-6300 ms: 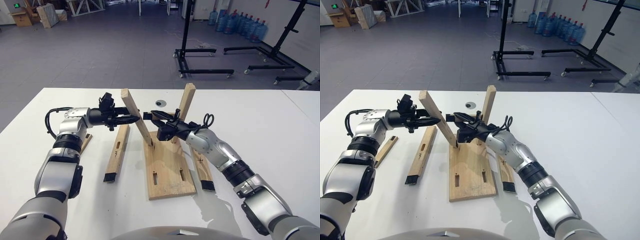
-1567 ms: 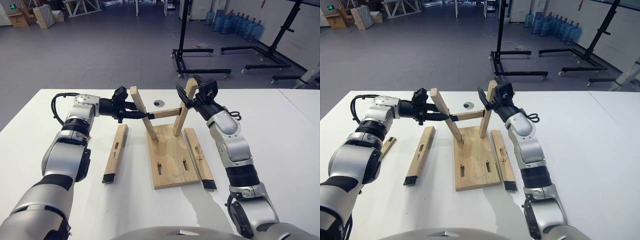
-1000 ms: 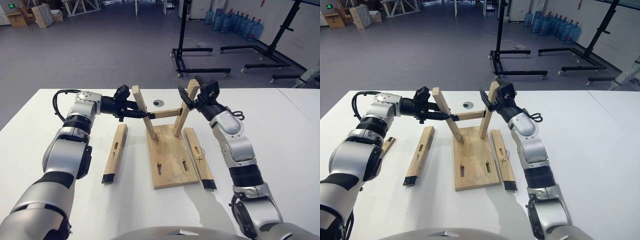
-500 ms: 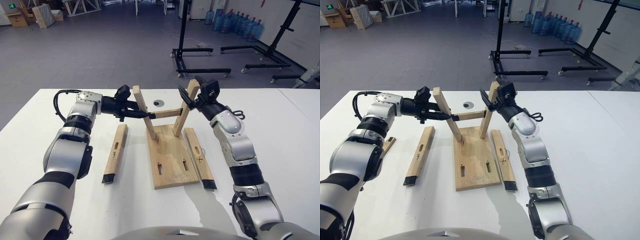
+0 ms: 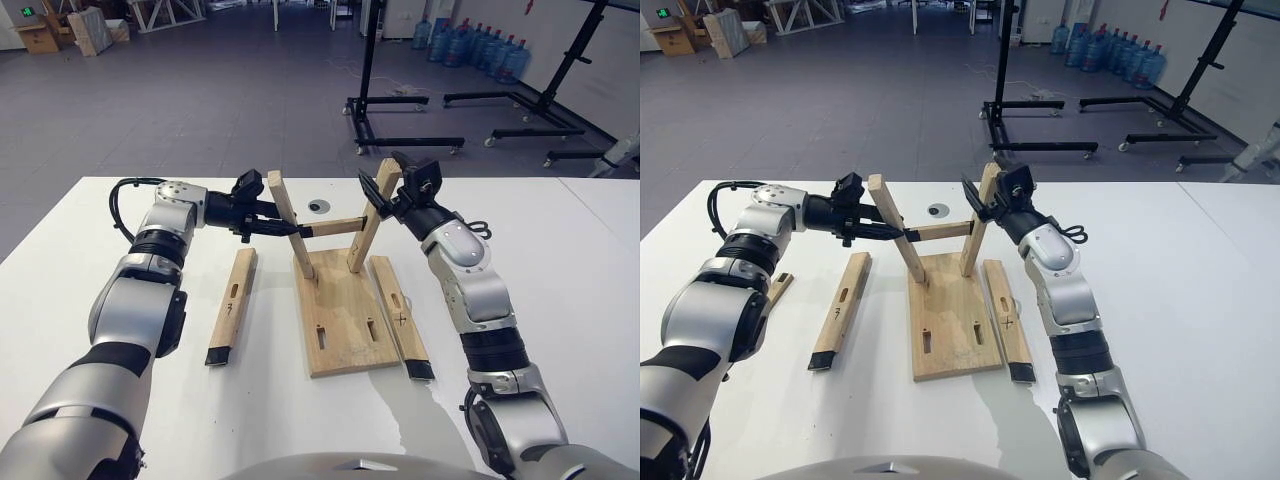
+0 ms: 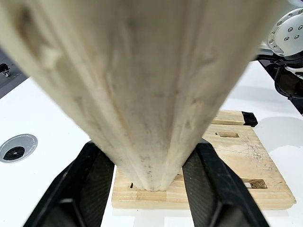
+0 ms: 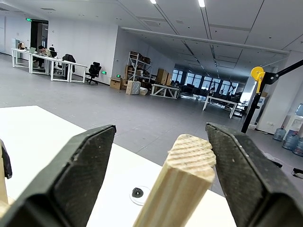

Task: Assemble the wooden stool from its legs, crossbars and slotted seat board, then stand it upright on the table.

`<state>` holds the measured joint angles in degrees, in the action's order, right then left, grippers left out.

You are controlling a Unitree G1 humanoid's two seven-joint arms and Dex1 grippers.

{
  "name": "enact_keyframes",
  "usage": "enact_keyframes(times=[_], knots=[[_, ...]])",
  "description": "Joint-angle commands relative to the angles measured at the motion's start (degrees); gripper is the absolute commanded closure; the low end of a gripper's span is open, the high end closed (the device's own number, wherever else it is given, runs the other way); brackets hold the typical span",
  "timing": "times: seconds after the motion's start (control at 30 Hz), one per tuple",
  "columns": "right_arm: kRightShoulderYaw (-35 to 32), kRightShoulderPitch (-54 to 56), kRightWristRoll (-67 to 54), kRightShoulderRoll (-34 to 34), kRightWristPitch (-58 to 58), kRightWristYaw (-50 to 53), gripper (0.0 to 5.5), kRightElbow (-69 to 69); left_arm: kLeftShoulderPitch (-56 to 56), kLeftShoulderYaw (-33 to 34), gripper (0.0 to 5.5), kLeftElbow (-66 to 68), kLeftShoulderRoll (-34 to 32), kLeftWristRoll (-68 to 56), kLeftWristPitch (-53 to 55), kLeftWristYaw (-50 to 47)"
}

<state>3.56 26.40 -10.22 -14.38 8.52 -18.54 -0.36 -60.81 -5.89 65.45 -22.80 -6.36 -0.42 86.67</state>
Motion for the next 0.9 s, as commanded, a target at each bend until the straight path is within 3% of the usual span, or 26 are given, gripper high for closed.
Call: enact_keyframes(times=[0.03,0.13,0.33,0.47,0.9], knots=[[11.73,-3.22,-3.07,4.28,4.87,-11.09,2.03,-0.65,-4.89,0.04,3.47,-5.07,7.39,-0.1,-2.17,-4.96],[10.6,-3.58,-4.52,3.47,5.77,-11.22,1.46,-2.45,-4.21,0.07,3.47,-5.31,7.1,0.32,-1.31,-4.51],[7.96,-2.38,-4.74,3.67,3.87,-8.73,0.15,-2.74,-4.41,1.13,2.31,-5.36,6.19,0.73,-2.34,-7.05],[5.71,-2.58,-3.72,3.09,2.37,-6.28,0.1,-2.36,-4.73,1.92,1.68,-5.29,4.31,0.84,-3.01,-8.02],[2.61,0.56,-5.16,3.17,0.53,-5.59,0.1,-5.77,2.06,-0.52,1.68,-7.15,2.76,2.4,-4.03,-6.19]])
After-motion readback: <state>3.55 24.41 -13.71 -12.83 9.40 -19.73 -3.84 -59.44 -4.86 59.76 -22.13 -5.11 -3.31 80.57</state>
